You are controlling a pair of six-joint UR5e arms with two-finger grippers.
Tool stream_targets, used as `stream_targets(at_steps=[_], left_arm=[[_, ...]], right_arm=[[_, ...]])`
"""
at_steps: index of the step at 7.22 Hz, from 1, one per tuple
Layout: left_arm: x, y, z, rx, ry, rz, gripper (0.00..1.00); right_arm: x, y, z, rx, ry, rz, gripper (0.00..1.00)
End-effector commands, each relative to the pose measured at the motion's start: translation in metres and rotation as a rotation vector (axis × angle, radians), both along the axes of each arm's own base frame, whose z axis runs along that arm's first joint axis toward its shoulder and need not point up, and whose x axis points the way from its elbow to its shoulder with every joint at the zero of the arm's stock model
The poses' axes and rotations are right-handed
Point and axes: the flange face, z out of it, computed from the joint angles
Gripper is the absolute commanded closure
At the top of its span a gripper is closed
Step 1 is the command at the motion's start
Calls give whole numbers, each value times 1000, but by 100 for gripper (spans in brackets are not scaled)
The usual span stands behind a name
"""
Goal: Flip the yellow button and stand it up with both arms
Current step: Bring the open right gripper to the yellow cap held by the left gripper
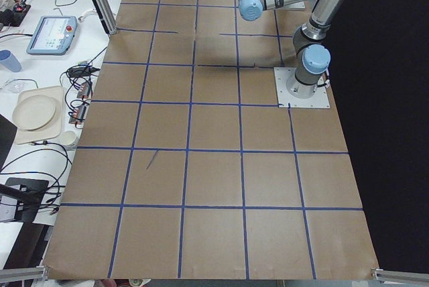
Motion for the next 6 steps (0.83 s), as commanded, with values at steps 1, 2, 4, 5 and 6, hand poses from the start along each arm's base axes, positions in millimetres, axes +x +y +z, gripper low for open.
stream_targets(at_steps=[1, 2, 4, 5, 6], left_arm=[[0, 2, 1, -7, 0, 0, 98], [0, 4, 1, -8, 0, 0, 98], [0, 0, -2, -28, -1, 0, 98], [0, 1, -1, -30, -1, 0, 98], [0, 0, -2, -28, -1, 0, 98]], right_arm=[[2, 1, 1, -2, -1, 1, 1], [2, 1, 1, -2, -1, 1, 2], [5, 2, 1, -1, -1, 9, 3], [9, 3, 1, -4, -3, 17, 3], [10, 2, 0, 0, -6, 13, 3]])
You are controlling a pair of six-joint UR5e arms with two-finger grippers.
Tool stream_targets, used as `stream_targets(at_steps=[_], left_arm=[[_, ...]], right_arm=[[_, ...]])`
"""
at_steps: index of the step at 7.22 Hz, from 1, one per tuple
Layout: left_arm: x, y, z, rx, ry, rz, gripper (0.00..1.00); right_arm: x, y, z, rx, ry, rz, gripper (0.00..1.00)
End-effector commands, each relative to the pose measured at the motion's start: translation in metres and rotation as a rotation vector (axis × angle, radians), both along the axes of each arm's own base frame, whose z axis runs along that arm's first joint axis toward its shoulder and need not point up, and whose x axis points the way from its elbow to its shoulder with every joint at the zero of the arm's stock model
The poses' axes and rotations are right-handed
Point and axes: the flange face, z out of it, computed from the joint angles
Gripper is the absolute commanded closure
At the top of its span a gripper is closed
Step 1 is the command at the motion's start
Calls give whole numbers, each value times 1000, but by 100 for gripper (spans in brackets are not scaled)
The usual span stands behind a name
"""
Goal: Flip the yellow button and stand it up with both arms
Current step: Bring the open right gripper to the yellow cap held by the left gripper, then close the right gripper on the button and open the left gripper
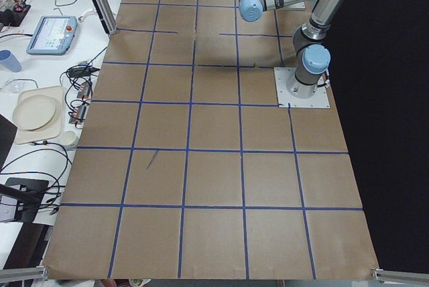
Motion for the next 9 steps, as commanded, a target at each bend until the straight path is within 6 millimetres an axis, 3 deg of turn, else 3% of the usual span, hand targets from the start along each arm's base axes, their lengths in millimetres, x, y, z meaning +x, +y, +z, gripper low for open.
stream_targets(at_steps=[1, 2, 3, 5, 6, 7, 9], left_arm=[[0, 0, 0, 1, 2, 0, 98], [0, 0, 0, 10, 2, 1, 98], [0, 0, 0, 10, 2, 1, 98], [0, 0, 0, 15, 2, 1, 98], [0, 0, 0, 24, 2, 2, 98], [0, 0, 0, 26, 2, 2, 98], [0, 0, 3, 32, 4, 3, 97]], right_arm=[[2, -2, -3, 8, -4, 2, 3], [1, -3, -4, 9, -4, 0, 5], [1, -1, -2, 5, -2, 2, 21], [-2, -2, 0, -1, -2, -6, 72], [-2, -3, 1, -3, -3, -8, 87], [-2, -3, 1, -1, -3, -9, 94], [-2, -3, 4, -3, -2, -9, 98]])
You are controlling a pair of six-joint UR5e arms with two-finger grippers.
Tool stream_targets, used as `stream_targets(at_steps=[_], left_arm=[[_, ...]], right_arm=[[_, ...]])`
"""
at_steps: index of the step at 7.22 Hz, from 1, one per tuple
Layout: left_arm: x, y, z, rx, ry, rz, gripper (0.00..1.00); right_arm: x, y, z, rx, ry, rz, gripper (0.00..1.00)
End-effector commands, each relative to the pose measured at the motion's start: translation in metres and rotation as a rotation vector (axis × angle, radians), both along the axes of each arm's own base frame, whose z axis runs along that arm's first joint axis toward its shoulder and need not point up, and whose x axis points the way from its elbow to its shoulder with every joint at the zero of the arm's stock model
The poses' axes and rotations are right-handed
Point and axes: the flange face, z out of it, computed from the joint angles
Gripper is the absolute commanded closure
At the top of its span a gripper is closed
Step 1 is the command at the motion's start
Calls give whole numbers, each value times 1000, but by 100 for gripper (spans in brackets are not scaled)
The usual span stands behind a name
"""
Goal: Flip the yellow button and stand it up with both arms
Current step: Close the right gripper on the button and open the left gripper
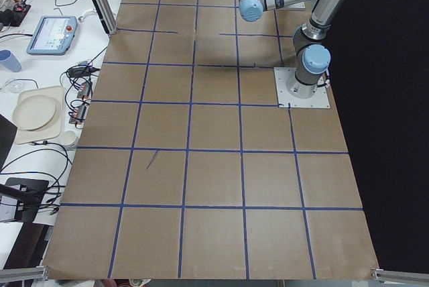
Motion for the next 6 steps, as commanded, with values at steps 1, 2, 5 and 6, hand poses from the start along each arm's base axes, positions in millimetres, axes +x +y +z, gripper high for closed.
stream_targets(at_steps=[1, 2, 5, 6], left_arm=[[0, -1, 1, 26, 0, 3, 78], [1, -2, 0, 49, 1, 6, 33], [1, -2, 2, 98, 2, 12, 11], [7, -6, 5, 125, -2, 31, 8]], right_arm=[[0, 0, 2, -2, 1, 0, 99], [0, -1, 1, -1, 1, 0, 100], [-3, -3, 4, -2, 3, -6, 100], [-9, -5, 8, -16, 19, 1, 100]])
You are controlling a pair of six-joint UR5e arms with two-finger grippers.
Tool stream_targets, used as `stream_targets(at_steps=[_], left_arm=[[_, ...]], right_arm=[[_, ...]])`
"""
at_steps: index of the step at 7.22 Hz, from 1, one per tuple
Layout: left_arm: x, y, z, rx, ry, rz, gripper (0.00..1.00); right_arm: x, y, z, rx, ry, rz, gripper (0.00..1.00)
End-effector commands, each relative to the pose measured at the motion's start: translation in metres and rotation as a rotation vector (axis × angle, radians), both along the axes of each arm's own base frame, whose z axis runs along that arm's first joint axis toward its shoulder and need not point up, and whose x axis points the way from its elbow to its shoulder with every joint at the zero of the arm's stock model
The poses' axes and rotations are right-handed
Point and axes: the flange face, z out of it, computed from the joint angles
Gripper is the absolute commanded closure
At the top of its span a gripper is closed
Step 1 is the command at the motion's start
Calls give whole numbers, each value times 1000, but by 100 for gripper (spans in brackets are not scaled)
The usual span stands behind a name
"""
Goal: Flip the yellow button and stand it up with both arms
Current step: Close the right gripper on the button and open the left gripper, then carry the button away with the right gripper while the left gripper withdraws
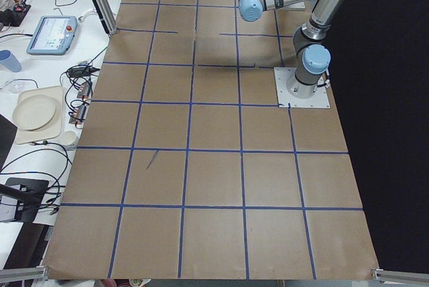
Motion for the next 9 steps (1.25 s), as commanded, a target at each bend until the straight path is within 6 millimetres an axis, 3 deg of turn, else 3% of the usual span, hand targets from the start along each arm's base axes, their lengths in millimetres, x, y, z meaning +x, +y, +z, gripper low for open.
stream_targets(at_steps=[1, 3, 4, 6, 8, 9], left_arm=[[16, -9, 0, 43, -15, 41, 5], [38, -29, -23, 122, -128, 97, 5], [49, -35, -27, 112, -249, 124, 5], [66, -37, -44, 107, -661, 163, 4], [81, -47, -38, 97, -959, 180, 1], [79, -43, -33, 99, -1112, 149, 1]], right_arm=[[-28, -6, 0, -48, 78, 45, 100], [-100, -8, -6, -75, 197, 54, 100], [-111, -11, -4, -136, 278, 105, 100], [-138, -37, -22, -199, 392, 172, 100], [-165, -46, -25, -452, 592, 444, 100], [-181, -46, -30, -551, 687, 621, 100]])
